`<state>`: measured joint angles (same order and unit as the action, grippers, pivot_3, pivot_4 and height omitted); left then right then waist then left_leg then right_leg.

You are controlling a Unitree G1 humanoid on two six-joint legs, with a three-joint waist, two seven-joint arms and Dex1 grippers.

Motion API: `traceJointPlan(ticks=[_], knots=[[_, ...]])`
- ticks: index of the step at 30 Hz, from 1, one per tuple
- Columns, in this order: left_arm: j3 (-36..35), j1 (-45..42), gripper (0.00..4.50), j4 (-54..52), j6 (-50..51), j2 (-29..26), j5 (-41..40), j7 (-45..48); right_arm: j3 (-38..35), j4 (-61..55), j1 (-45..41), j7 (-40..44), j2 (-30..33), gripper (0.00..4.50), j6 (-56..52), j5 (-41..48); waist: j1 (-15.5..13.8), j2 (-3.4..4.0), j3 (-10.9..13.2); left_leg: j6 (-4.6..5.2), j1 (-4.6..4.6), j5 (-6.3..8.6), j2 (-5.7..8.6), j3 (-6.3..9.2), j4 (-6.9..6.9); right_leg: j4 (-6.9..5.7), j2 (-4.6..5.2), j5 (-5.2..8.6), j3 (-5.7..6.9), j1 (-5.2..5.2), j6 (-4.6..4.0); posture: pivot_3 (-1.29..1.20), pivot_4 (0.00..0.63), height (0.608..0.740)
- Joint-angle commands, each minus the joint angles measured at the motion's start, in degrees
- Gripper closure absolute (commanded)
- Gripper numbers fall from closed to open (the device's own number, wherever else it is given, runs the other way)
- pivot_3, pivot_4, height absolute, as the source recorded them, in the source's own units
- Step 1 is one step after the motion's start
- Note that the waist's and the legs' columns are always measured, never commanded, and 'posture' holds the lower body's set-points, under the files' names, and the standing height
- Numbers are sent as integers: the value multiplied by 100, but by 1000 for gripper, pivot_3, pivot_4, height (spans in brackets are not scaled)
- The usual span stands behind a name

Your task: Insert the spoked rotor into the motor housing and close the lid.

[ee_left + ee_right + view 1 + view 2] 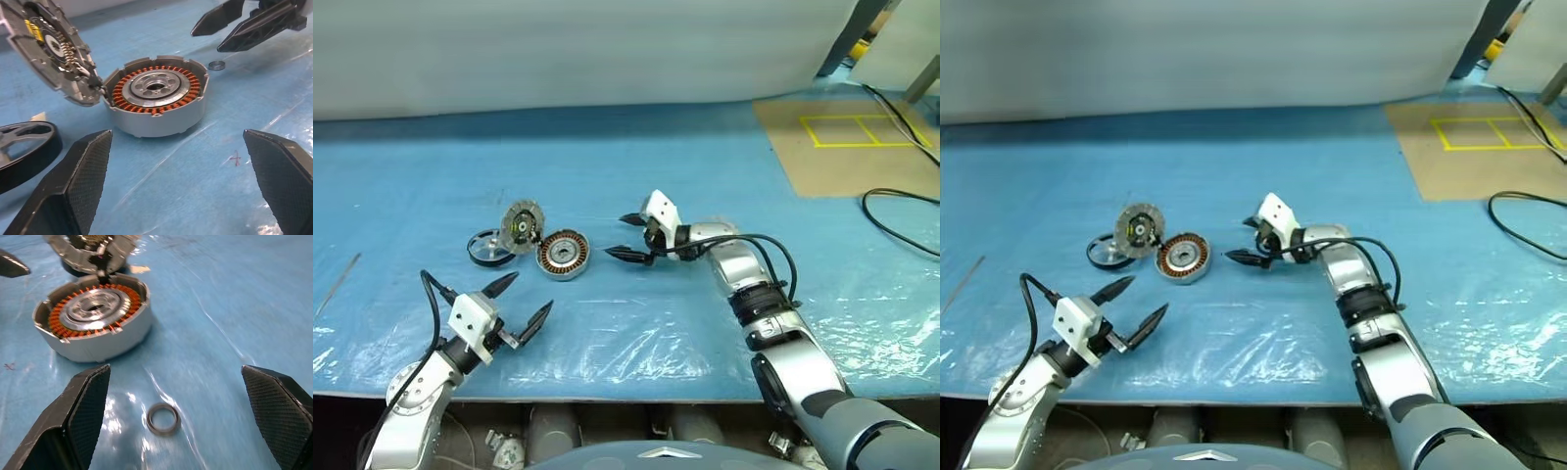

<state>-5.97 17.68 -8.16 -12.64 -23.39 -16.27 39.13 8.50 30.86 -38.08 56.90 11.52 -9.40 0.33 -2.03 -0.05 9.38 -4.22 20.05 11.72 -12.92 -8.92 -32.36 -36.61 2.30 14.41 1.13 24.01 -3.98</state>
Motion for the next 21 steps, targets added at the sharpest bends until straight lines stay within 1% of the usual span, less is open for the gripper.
traceJointPlan(ticks=[1, 5, 11, 12, 18, 21], knots=[[36, -48, 0, -279, 38, -9, 12, -58, -10, 80, 36, -203, -88, 27, 189, 111, -2, 0, 0, 0, -2, 0, -1, 0, 0, 0, -1, 0, 0, 0, 0, 0, 150, 740], [10, -70, 0, -302, 97, -32, -19, -77, 148, 478, 57, -347, -89, 27, 505, -75, -19, 0, 0, 1, -3, 0, 0, 0, -8, -2, 1, 0, 1, 0, 0, 0, 150, 740], [-23, -21, 0, -342, 155, -65, -17, -78, 355, 700, 128, -367, 10, 27, 825, -215, -19, -1, -1, 4, -2, 2, 0, 0, -11, -2, 2, 0, 1, -3, 0, 0, 150, 740], [-29, -17, 0, -345, 159, -65, -14, -84, 380, 731, 140, -360, 46, 27, 880, -239, -20, -1, -1, 17, -3, 9, 0, 0, -11, -2, 2, 0, 1, -4, 0, 0, 150, 740], [-48, 10, 0, -313, 161, -86, 11, -91, 512, 550, 260, -38, 250, 27, 1052, -200, -31, -1, -1, 21, -5, 12, 1, 0, -14, -2, 4, 1, 1, -19, -1, 0, 150, 740], [-25, -17, 0, -284, 163, -87, 26, -88, 556, 597, 255, -74, 266, 27, 1123, -267, -32, -1, -1, 22, -5, 12, 0, 0, -14, -2, 3, 1, 1, -20, -1, 0, 150, 740]])
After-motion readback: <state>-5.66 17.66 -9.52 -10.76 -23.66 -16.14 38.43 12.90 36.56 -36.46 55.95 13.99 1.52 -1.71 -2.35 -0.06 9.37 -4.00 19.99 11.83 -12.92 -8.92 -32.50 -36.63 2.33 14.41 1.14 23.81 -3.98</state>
